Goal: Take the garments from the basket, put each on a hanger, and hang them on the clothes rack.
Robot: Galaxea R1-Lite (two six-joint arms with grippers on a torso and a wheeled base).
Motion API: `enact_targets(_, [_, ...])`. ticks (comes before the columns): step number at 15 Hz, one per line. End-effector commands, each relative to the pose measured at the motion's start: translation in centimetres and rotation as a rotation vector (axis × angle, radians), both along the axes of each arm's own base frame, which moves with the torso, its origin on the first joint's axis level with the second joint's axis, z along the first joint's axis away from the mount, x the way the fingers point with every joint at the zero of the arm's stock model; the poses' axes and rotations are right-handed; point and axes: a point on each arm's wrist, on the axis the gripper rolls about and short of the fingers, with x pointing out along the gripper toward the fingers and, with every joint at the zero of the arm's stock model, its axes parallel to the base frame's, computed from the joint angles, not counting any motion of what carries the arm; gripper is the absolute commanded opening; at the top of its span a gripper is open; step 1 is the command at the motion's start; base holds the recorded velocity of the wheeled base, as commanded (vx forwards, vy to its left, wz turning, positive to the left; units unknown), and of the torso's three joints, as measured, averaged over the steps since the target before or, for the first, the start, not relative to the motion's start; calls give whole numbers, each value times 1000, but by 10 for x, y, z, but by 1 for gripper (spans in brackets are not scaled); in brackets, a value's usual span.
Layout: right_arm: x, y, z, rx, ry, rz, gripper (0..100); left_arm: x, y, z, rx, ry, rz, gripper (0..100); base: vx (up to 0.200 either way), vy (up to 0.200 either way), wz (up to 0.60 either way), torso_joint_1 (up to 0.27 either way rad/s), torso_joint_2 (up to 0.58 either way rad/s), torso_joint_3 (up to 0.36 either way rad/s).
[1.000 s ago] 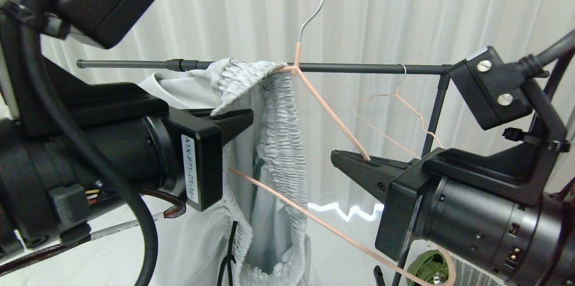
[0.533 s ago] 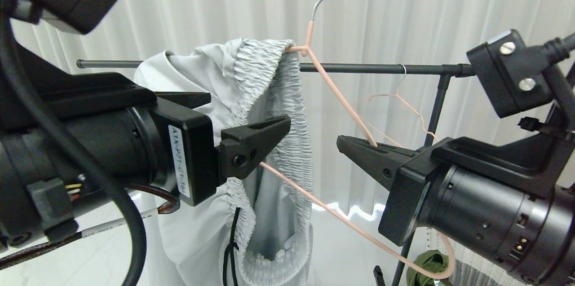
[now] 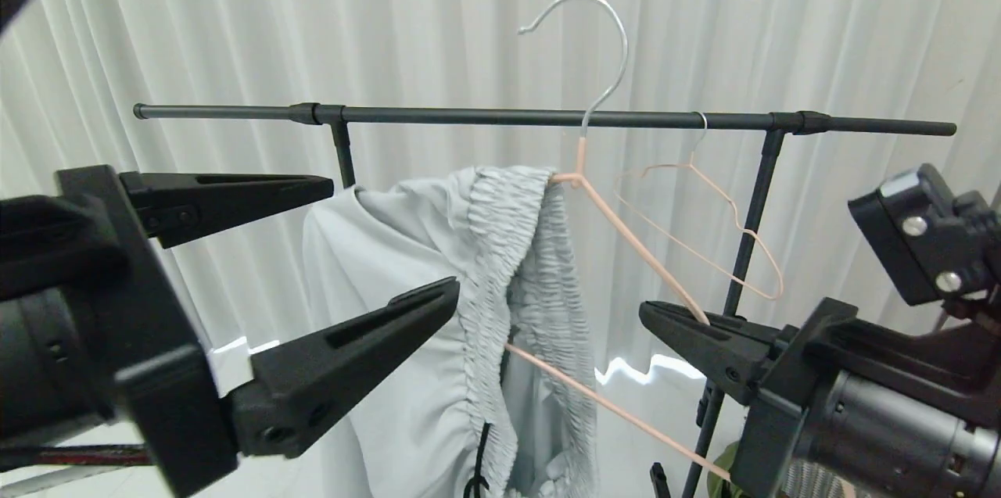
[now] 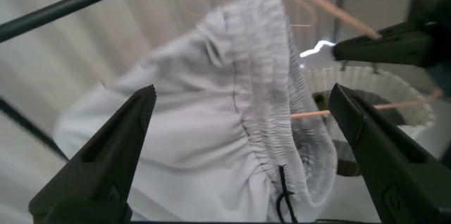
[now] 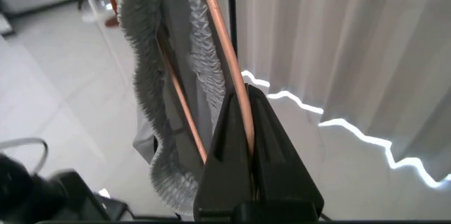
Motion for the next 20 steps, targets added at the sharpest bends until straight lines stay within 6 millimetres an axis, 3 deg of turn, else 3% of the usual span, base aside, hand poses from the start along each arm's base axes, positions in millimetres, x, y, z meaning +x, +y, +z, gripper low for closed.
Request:
enact_targets(1, [-9,-22,-5,-12,-19,30,0,-8,17,2,-33,-16,-19,100,0,0,0,0,0,0])
enact_targets(3, [-15,-35,-13,-43,-39,69,0,-8,19,-2,-31,-5,-52,100,0,0,0,0,0,0])
enact_targets(9, [-35,-70,-38,-122,-105,227,0,-10,14,-41,90,78,-258,100,0,0,0,0,0,0])
enact_targets(13, [-42,-71,-44,-136,-105,304,0,-12,9,-60,118,160,-438,100,0,0,0,0,0,0])
enact_targets(16, [-48,-71,-51,-167,-115,350,0,-10,4,-84,186,237,-468,100,0,0,0,0,0,0])
enact_targets(20, [-54,-68,-54,-184,-122,401,0,-6,-3,-92,218,273,-470,100,0,0,0,0,0,0])
